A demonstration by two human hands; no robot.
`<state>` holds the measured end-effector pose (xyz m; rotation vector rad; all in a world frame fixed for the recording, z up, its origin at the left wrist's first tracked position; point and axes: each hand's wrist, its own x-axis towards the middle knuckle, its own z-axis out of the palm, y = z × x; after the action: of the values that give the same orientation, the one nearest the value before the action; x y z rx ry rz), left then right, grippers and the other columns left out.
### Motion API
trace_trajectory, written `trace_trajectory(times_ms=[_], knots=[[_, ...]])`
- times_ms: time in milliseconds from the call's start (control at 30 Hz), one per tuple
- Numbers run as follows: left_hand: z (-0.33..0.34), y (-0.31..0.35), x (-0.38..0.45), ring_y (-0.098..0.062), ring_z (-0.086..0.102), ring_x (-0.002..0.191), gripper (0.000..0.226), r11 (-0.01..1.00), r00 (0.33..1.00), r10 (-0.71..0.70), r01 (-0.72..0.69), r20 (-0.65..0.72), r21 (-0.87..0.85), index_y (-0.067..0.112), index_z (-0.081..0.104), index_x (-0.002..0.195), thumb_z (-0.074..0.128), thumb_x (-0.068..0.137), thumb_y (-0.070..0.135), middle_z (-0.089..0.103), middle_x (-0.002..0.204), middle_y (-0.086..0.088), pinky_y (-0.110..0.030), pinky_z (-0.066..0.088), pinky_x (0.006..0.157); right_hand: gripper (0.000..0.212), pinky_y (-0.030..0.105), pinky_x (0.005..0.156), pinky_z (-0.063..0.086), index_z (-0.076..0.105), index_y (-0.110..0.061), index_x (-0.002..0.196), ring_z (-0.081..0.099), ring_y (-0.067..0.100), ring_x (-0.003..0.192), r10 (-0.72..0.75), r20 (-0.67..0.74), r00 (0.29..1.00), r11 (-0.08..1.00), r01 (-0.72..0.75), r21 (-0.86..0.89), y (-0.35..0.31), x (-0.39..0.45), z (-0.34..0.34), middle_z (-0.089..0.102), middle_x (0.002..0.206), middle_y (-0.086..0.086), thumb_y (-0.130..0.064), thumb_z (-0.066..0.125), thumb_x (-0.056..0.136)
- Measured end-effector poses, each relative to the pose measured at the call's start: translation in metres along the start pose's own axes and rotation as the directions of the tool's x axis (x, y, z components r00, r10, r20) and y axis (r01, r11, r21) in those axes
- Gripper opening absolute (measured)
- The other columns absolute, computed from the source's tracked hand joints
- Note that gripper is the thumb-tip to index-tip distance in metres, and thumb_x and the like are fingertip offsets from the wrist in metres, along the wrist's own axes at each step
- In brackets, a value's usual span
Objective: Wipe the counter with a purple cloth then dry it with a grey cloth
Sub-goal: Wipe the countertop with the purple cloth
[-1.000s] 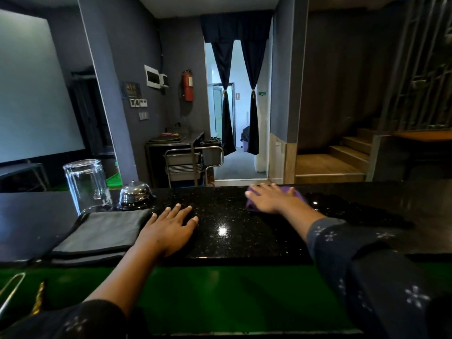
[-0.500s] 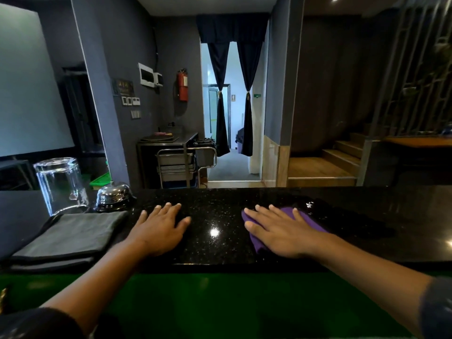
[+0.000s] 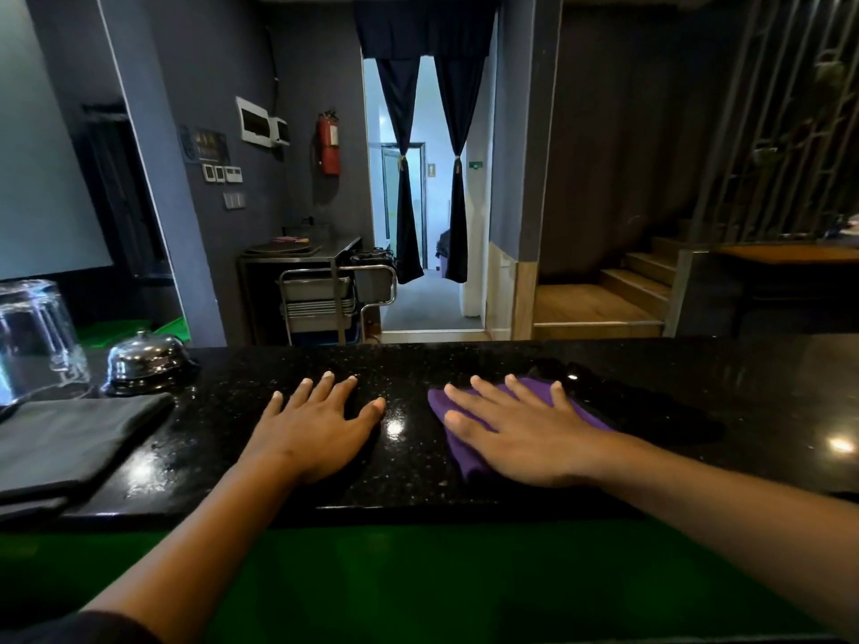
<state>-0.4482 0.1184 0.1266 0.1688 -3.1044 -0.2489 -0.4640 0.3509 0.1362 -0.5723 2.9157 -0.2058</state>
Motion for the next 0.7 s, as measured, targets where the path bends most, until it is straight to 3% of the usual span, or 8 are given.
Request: trace_trajectory(times_ms=[300,400,567,700], knots=[[-0.006,0.001,-0.004,-0.017,0.001,0.147,0.072,1.0,1.0,-0.008,0.007,0.027,0.012,0.036,0.006,0.149,0.014,0.087,0.07,0.001,0.16,0.004,-0.043,0.0,0.118,0.063,0.071,0.106,-0.014,0.005,-0.041,0.152,-0.011,0.035,0.147,0.035,-0.039,0.999,0.999,-0.036,-0.022,-0.03,0.107,-0.018,-0.005,0.163,0.0,-0.065,0.012,0.095],[-0.006,-0.001,-0.007,-0.016,0.001,0.147,0.072,1.0,0.999,0.0,-0.001,0.04,0.016,0.037,0.006,0.149,0.014,0.086,0.071,0.001,0.16,0.004,-0.042,0.0,0.119,0.064,0.069,0.108,-0.013,0.006,-0.042,0.152,-0.008,0.031,0.148,0.003,-0.038,0.999,1.0,-0.003,0.01,0.002,0.106,-0.023,-0.003,0.163,-0.002,-0.068,0.012,0.094],[-0.005,0.004,-0.002,-0.018,0.002,0.147,0.072,0.999,1.0,-0.023,0.022,0.022,0.028,0.037,0.007,0.149,0.015,0.086,0.071,0.002,0.16,0.003,-0.043,0.001,0.118,0.062,0.068,0.109,-0.01,0.005,-0.043,0.152,-0.006,0.033,0.148,0.317,-0.084,0.945,0.948,-0.312,0.071,0.1,0.084,-0.038,-0.003,0.163,-0.002,-0.067,0.011,0.095],[-0.003,0.004,0.0,-0.02,0.004,0.147,0.074,0.999,1.0,-0.018,0.018,0.017,0.029,0.036,0.008,0.15,0.016,0.086,0.072,0.003,0.16,0.002,-0.044,0.002,0.118,0.065,0.068,0.11,-0.01,0.002,-0.044,0.151,-0.008,0.035,0.148,0.304,-0.068,0.95,0.953,-0.303,0.028,0.092,0.07,-0.033,-0.006,0.163,-0.001,-0.07,0.011,0.092]])
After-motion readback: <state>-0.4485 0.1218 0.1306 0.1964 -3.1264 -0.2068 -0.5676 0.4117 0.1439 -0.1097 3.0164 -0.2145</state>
